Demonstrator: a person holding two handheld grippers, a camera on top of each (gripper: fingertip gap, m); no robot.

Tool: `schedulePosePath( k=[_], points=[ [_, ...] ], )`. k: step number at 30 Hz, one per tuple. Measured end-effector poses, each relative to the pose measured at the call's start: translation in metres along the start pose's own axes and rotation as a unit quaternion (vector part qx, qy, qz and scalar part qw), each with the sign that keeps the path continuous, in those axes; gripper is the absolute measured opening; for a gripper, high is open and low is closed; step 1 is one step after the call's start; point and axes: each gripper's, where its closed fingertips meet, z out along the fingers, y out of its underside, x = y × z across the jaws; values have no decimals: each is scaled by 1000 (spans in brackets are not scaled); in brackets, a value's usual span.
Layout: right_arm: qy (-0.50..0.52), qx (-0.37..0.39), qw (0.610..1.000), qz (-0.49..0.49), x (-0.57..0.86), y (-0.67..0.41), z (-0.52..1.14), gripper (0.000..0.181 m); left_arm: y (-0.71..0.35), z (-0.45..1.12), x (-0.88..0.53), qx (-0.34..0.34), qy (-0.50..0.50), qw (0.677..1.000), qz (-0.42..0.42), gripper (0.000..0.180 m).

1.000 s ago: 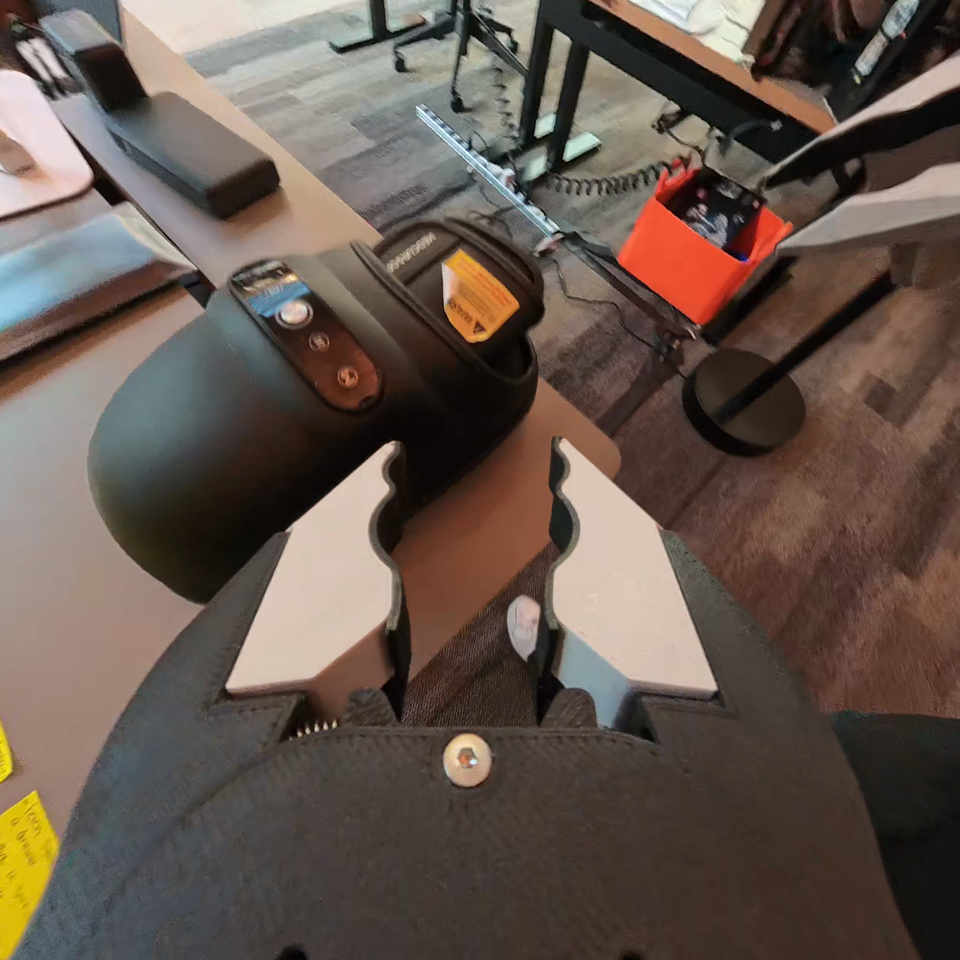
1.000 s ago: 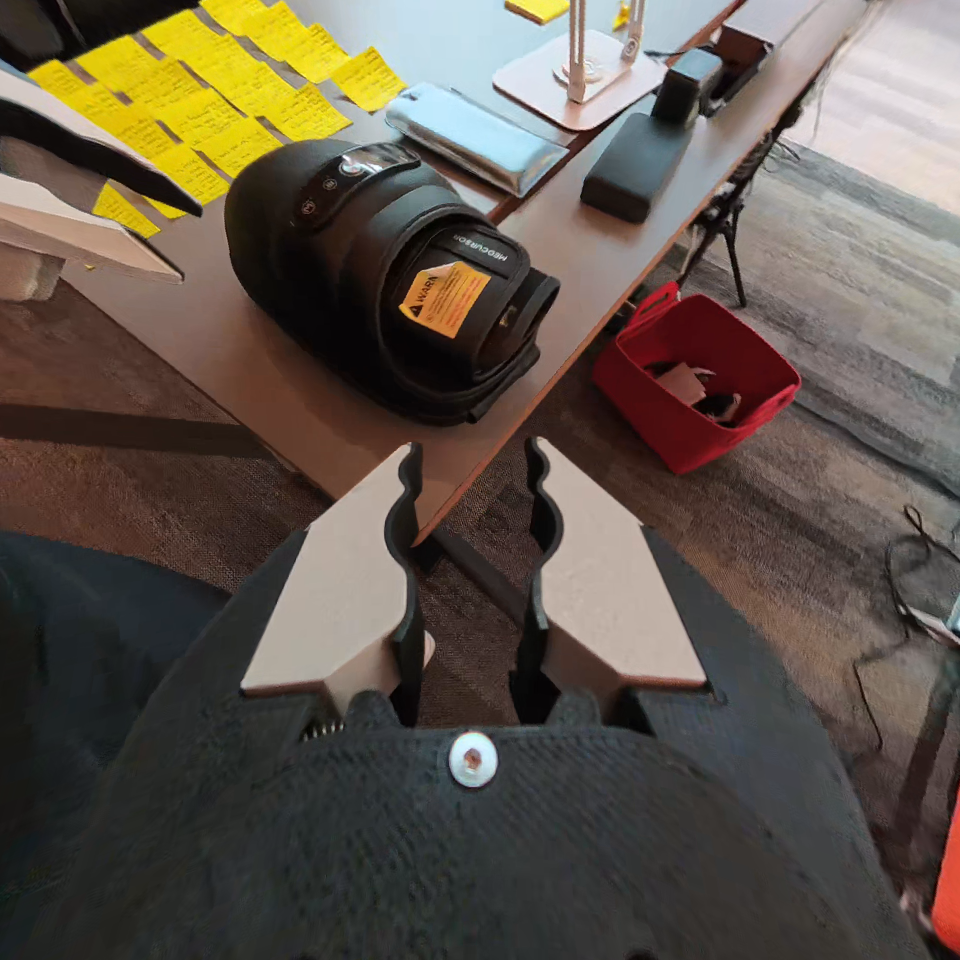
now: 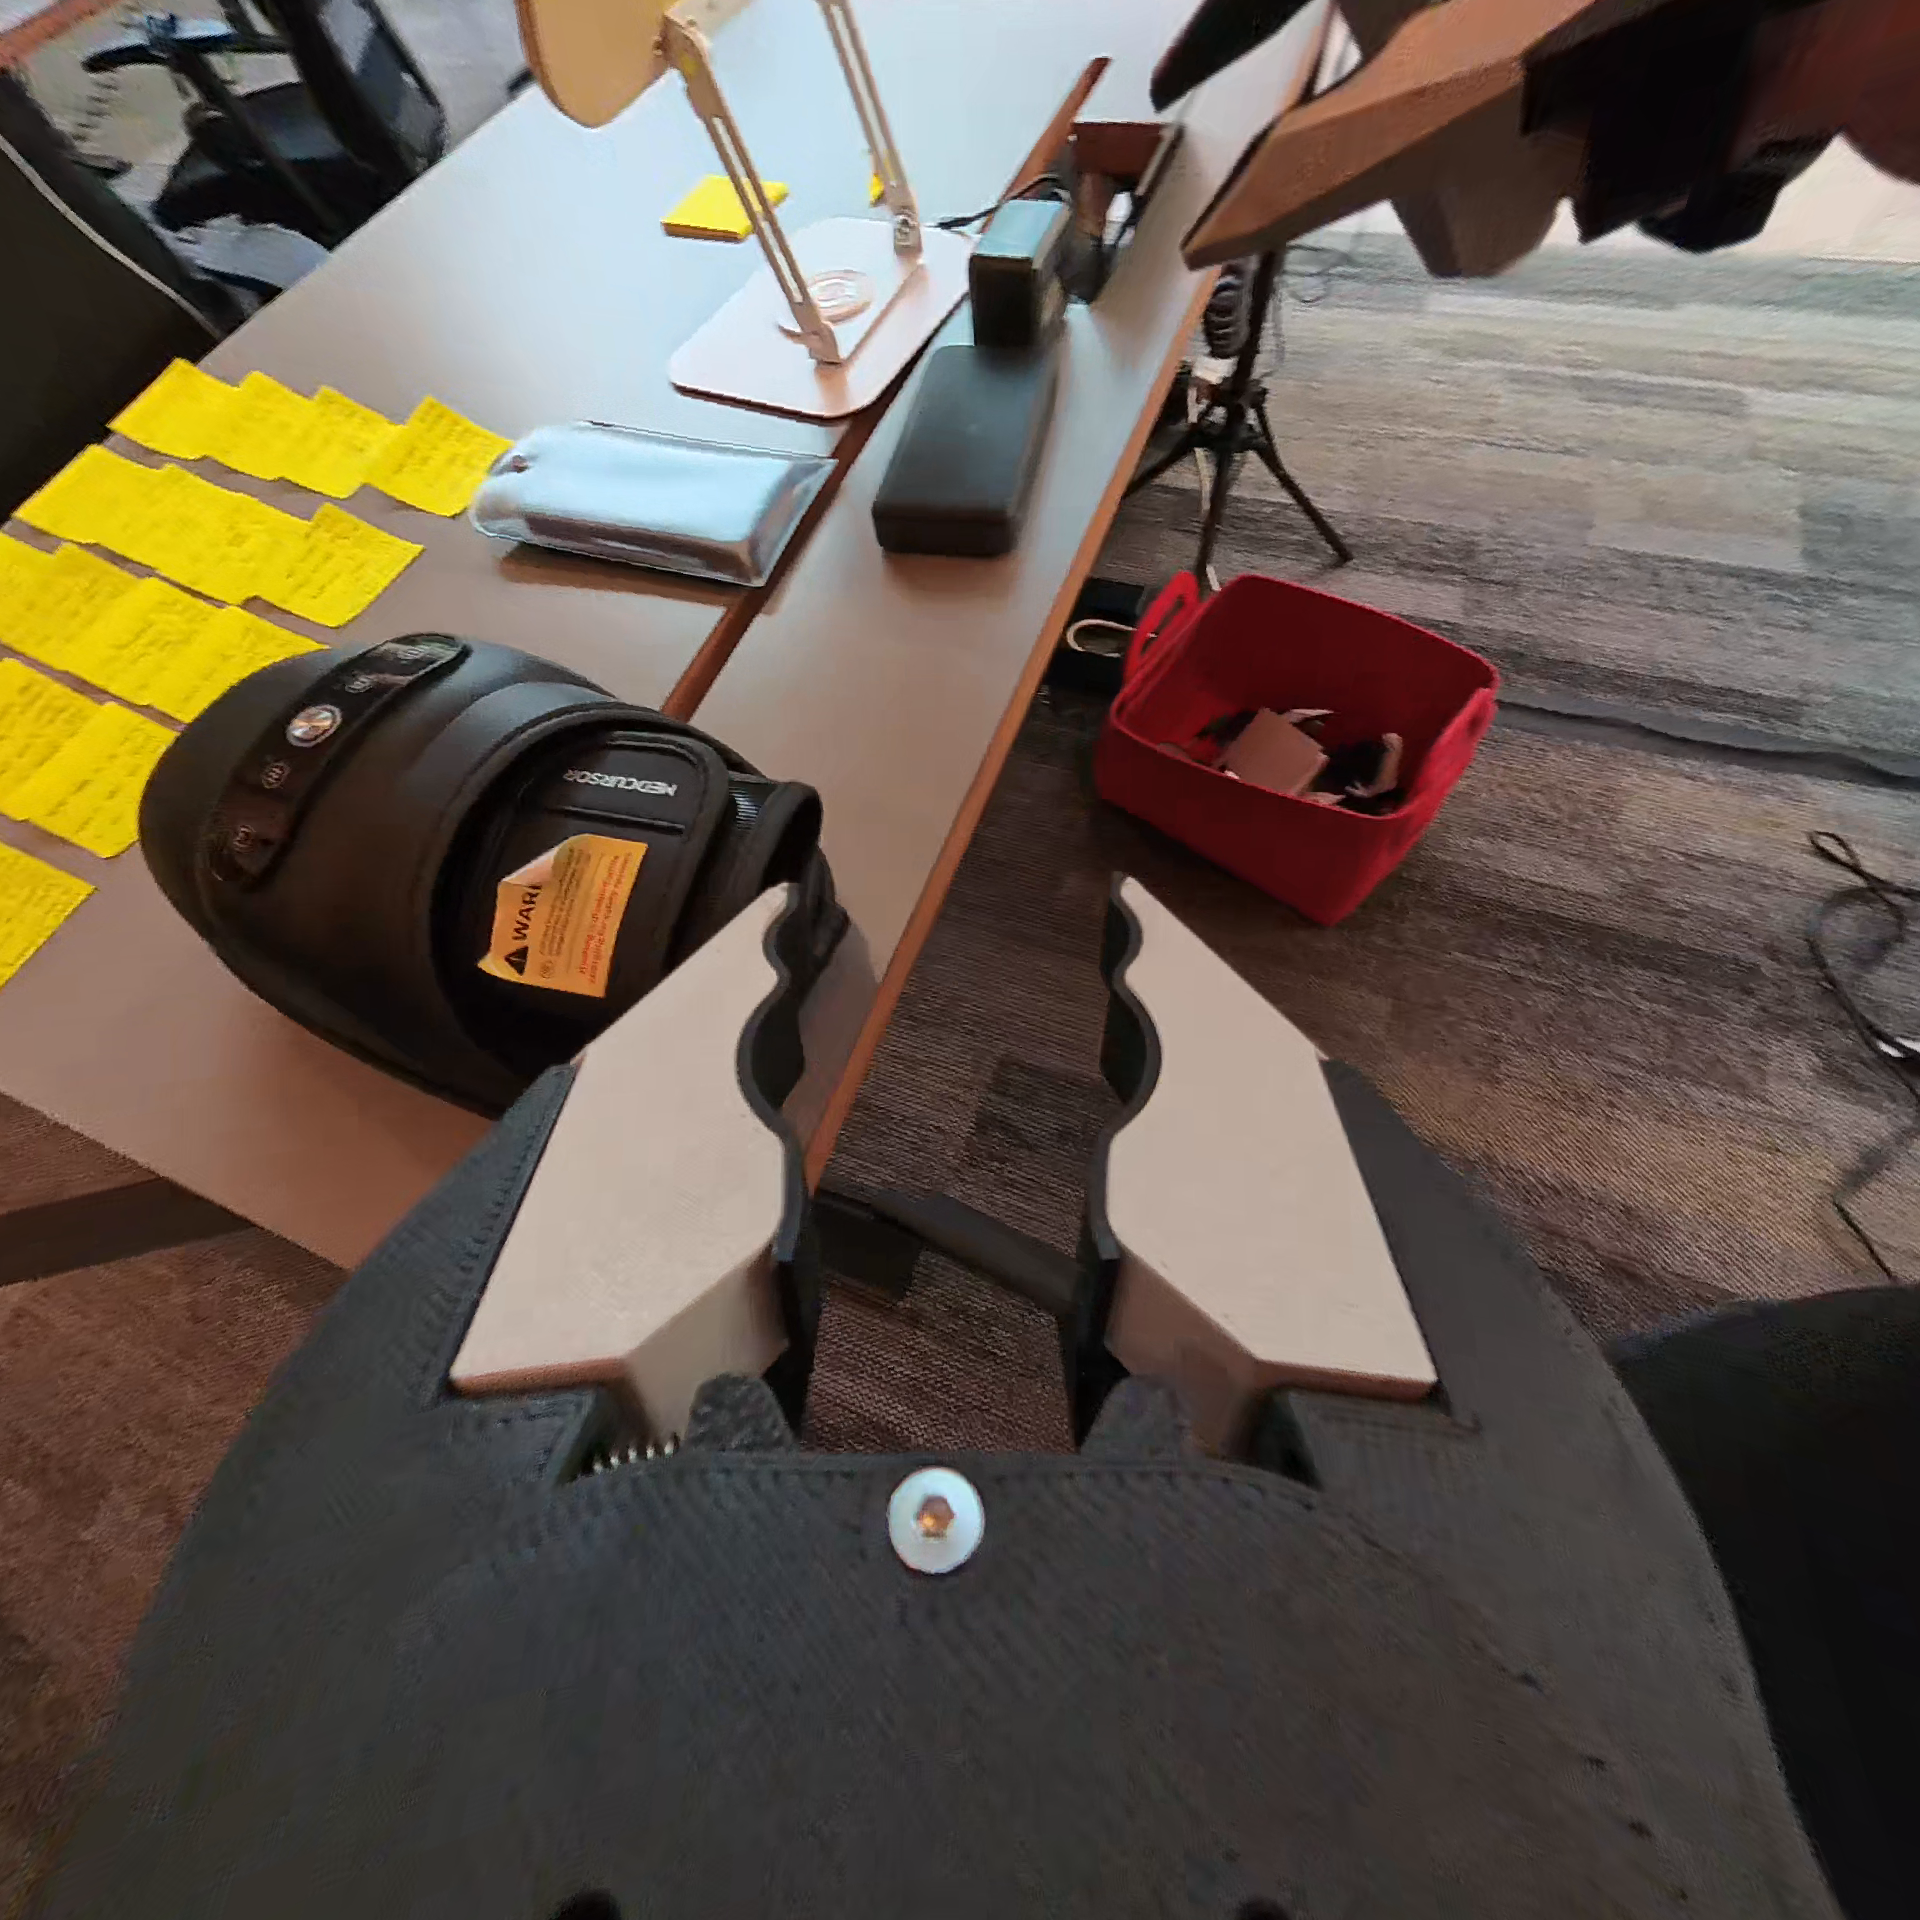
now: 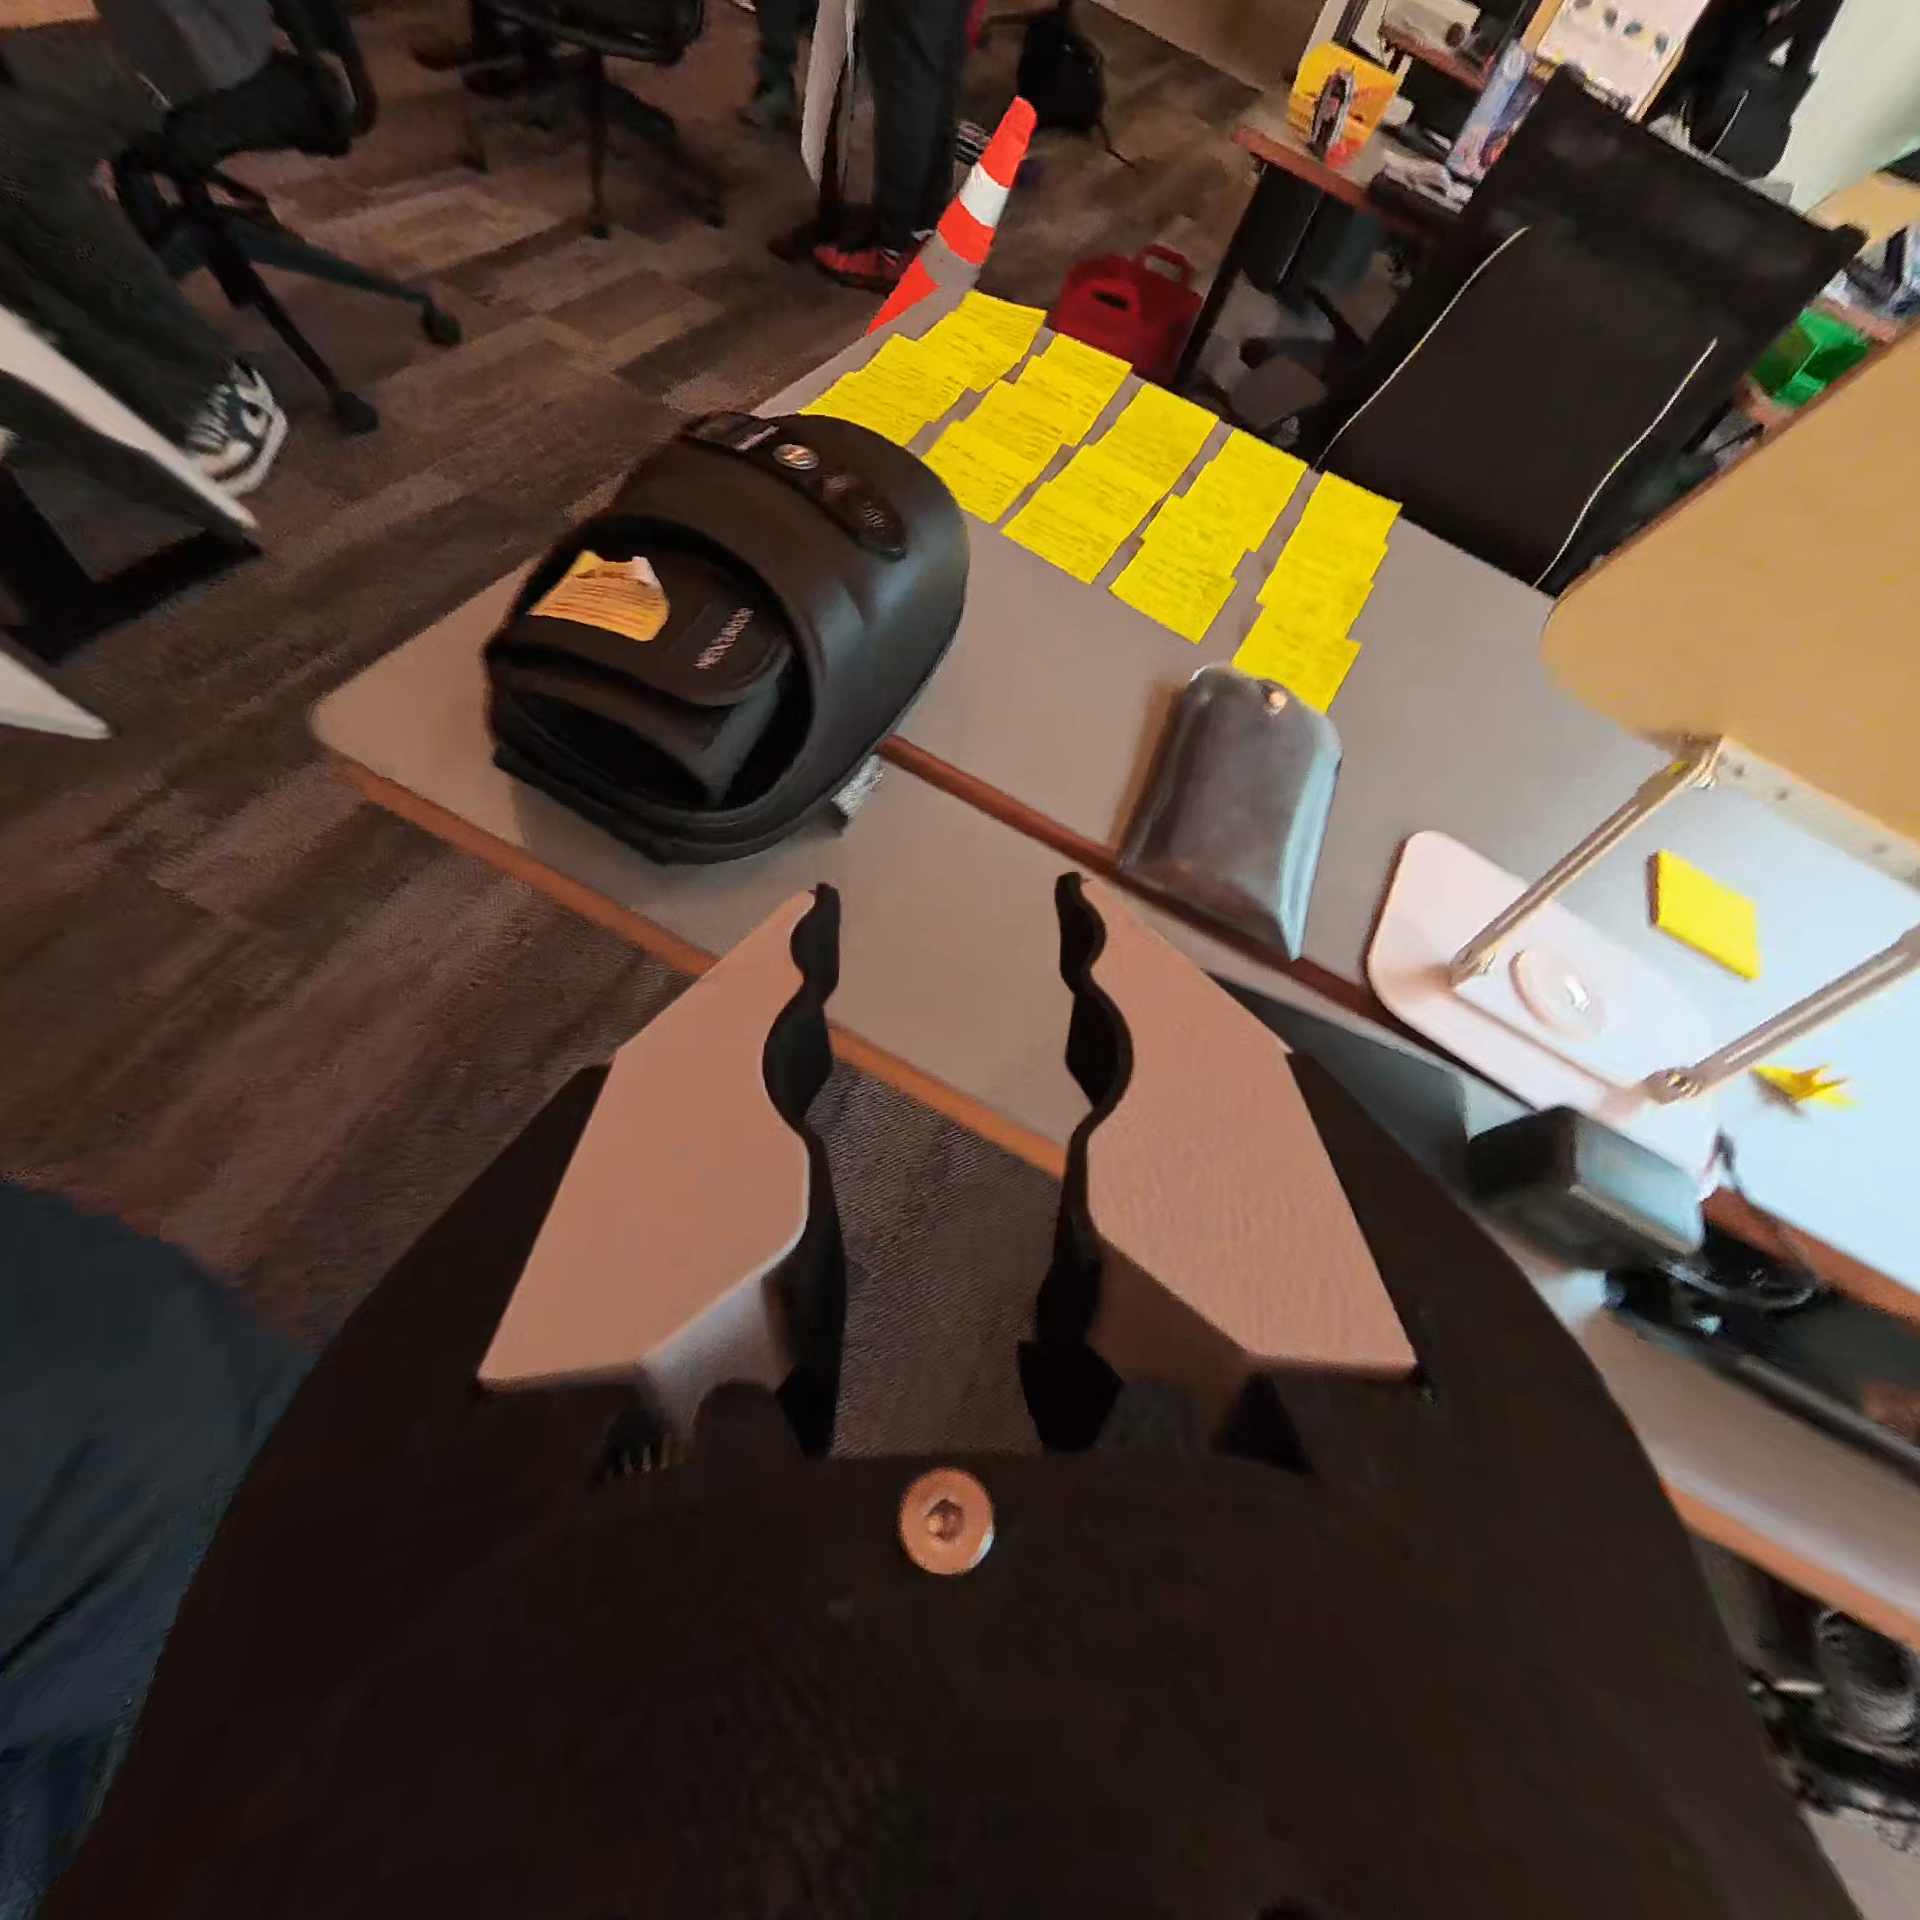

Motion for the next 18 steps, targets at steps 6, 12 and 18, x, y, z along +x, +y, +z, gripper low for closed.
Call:
schedulePosePath(
  k=[6,12,18],
  points=[
    [-26,-5,998,-65,46,-5,50,38,-14,36,-23,-10,-104,992,-66,54],
    [-142,23,984,-108,61,0,103,38,-14,60,-28,-20,-203,963,-177,50],
    [-302,50,939,-158,48,8,132,37,-18,64,-18,-32,-369,889,-270,45]
  ],
)
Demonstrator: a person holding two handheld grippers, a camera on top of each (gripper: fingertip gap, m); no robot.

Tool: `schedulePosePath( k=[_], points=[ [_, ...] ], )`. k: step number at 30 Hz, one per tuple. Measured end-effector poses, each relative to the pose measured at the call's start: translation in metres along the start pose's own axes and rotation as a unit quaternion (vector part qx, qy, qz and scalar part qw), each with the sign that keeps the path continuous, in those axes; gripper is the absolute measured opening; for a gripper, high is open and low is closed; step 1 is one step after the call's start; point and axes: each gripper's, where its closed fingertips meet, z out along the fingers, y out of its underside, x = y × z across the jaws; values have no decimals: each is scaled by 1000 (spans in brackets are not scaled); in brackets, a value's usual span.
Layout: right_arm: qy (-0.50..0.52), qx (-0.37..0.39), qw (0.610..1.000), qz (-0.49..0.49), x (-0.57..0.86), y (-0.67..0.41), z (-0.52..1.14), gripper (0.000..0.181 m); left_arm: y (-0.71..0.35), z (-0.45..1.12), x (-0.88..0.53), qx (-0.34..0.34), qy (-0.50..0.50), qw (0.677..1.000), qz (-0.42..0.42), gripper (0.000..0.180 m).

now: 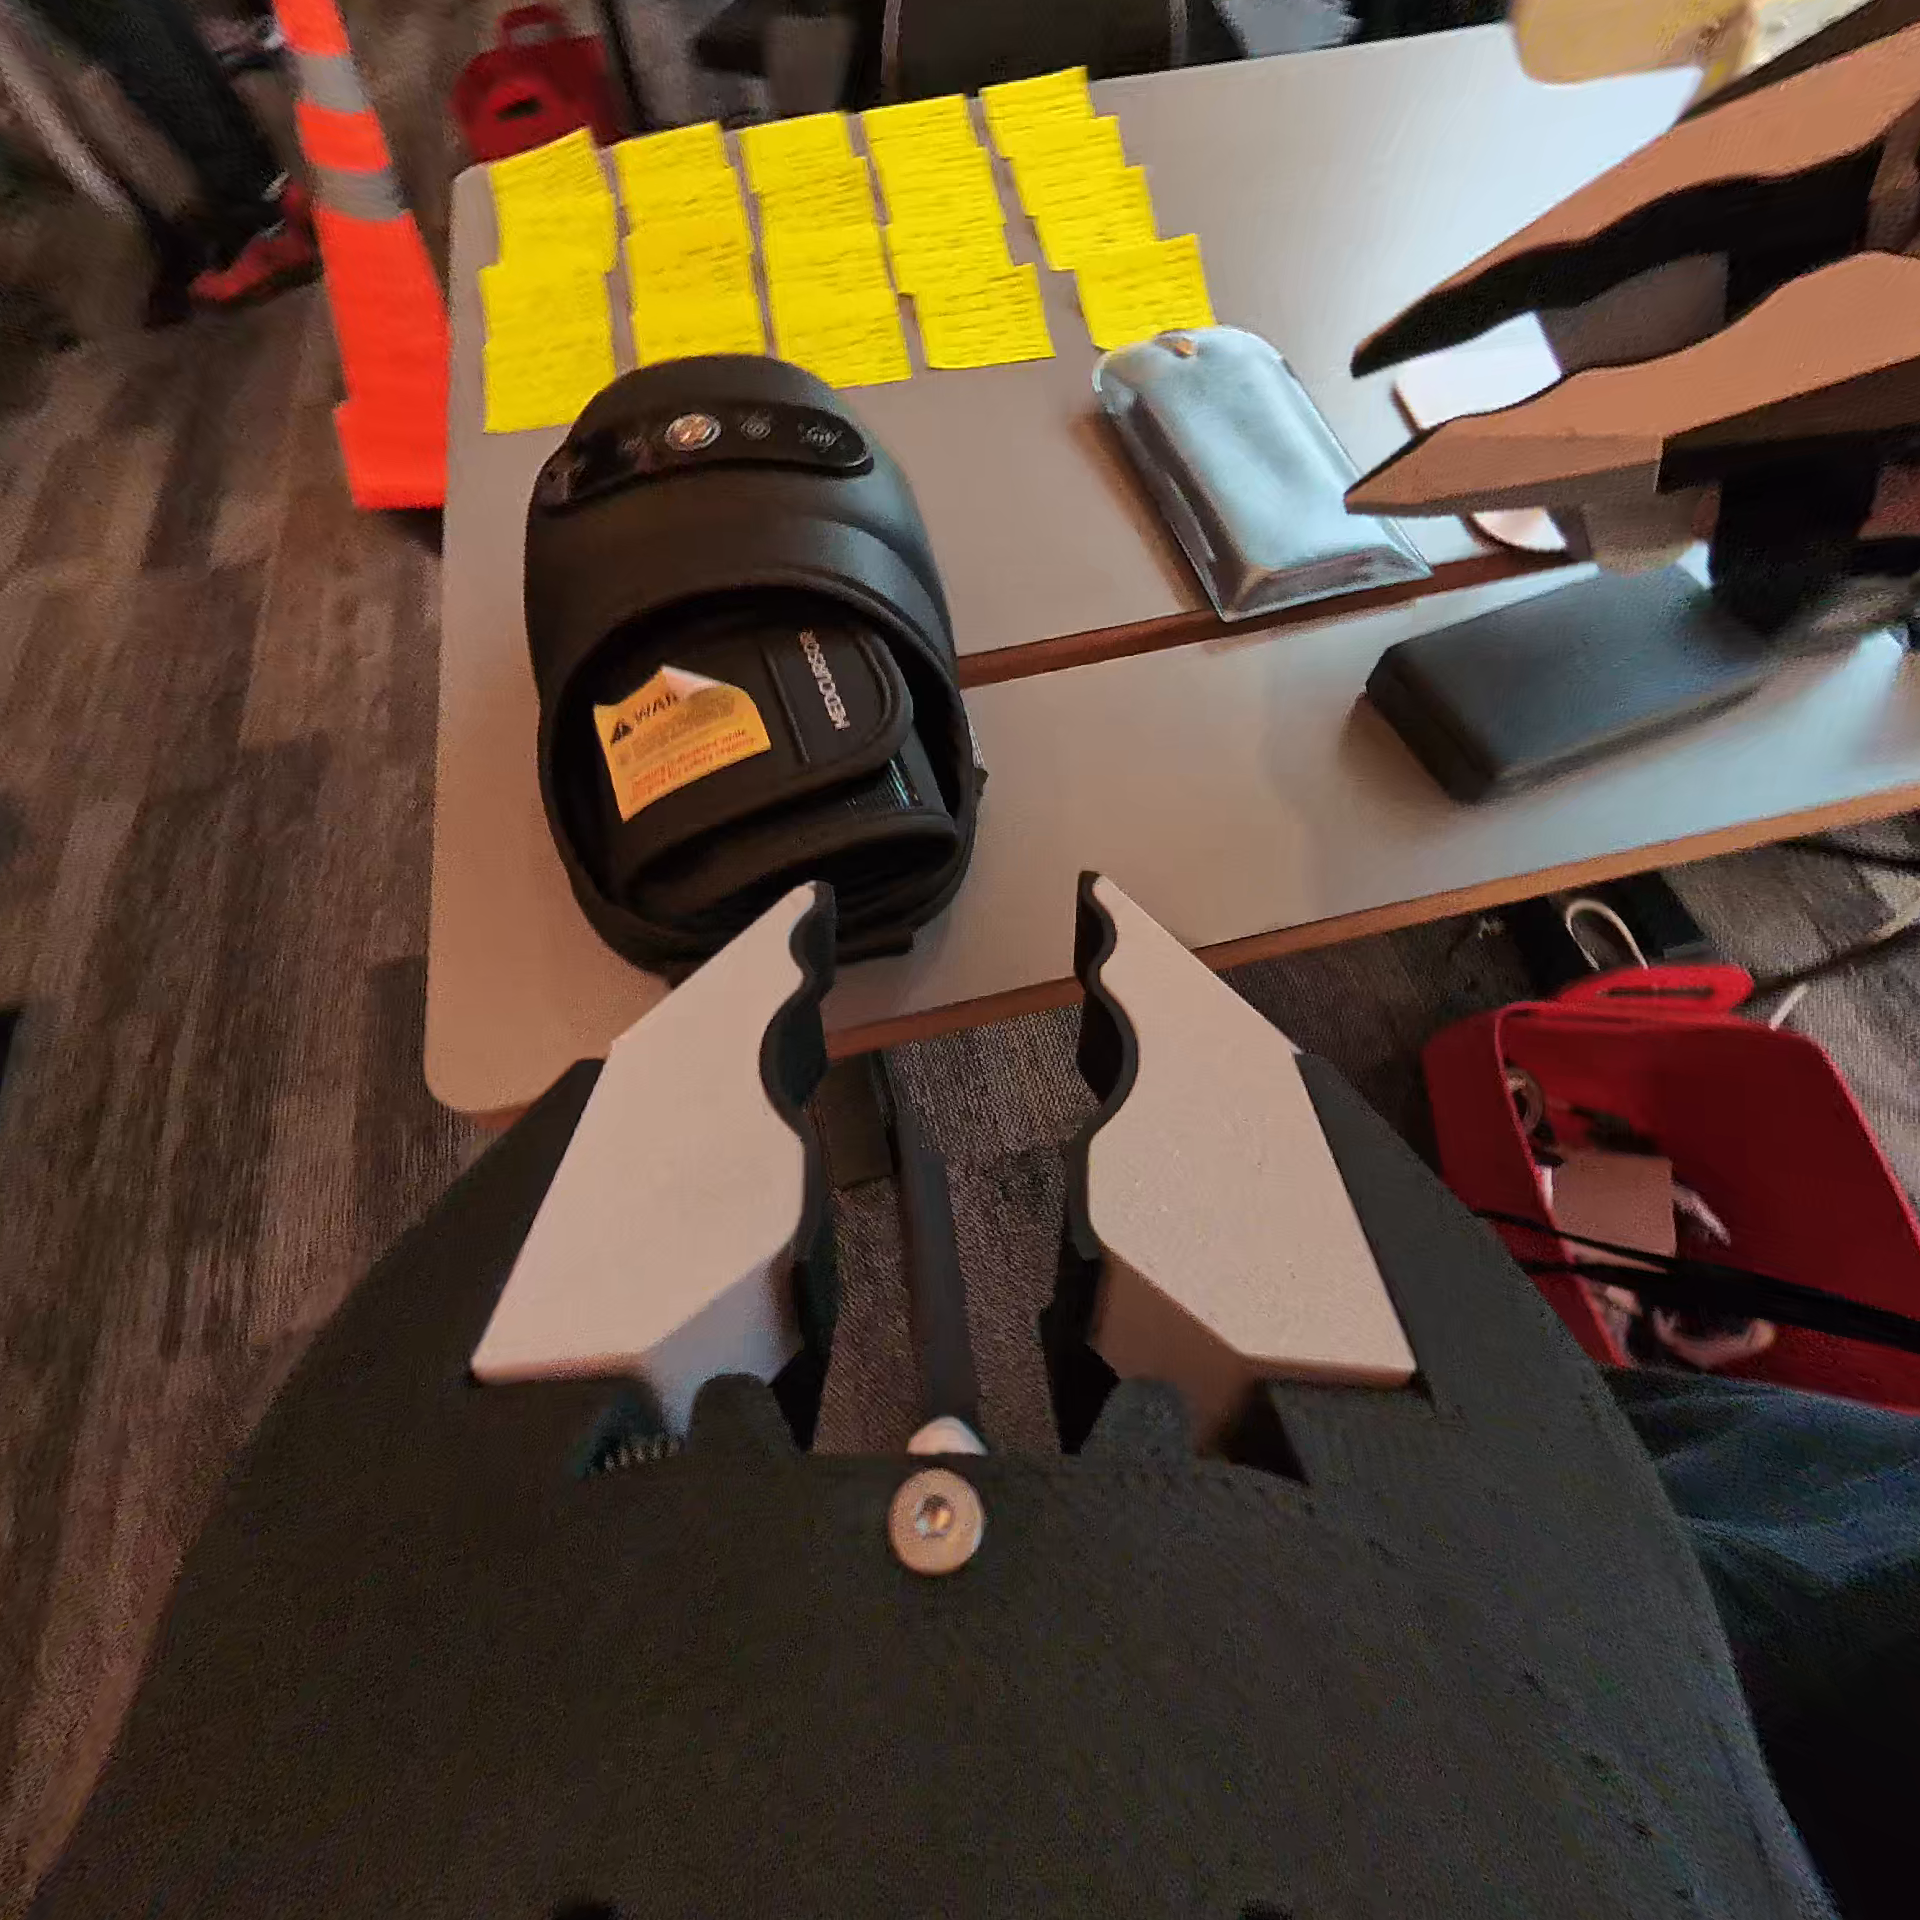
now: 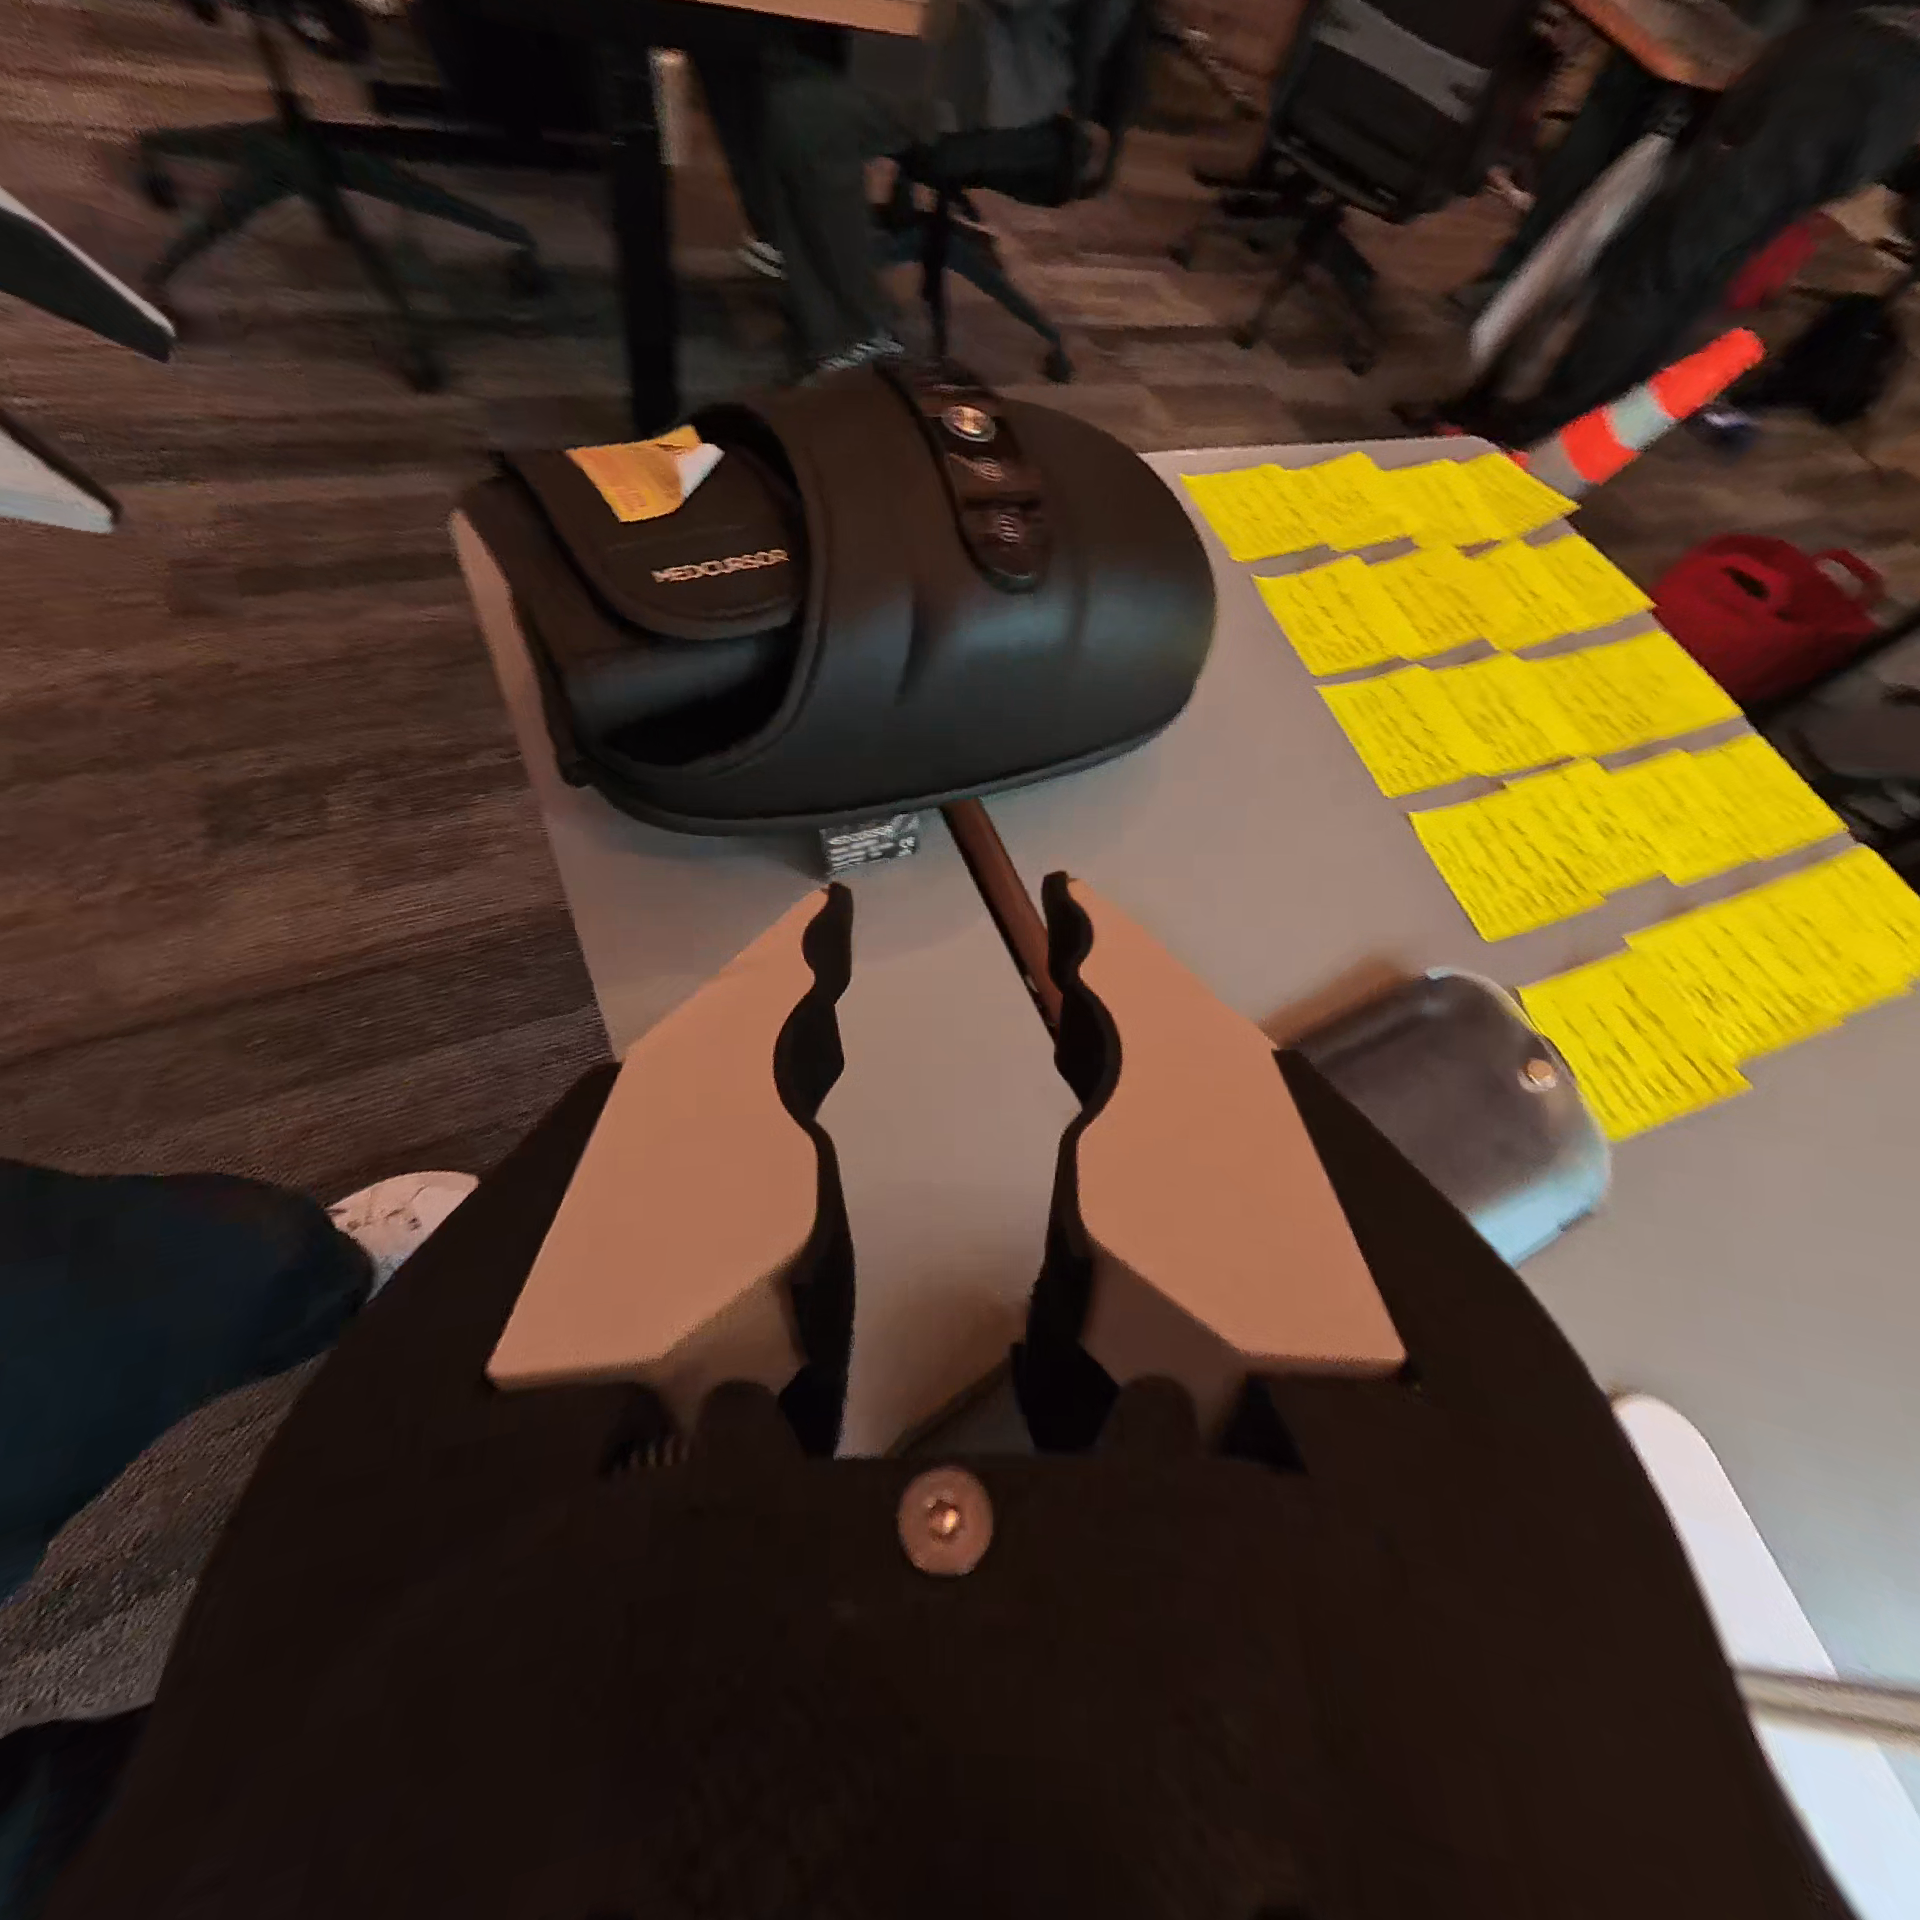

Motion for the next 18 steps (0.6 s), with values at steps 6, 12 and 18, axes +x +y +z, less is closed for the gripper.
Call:
schedulePosePath(
  k=[6,12,18],
  points=[
    [-94,-7,993,77,-19,10,5,36,4,-5,14,-39,-68,997,-23,52],
    [-180,-9,958,223,-62,14,24,38,-16,52,-18,-81,-85,993,-3,48],
    [-155,26,962,224,-93,-6,64,53,-10,54,-61,-85,-73,993,-21,48]
  ],
)
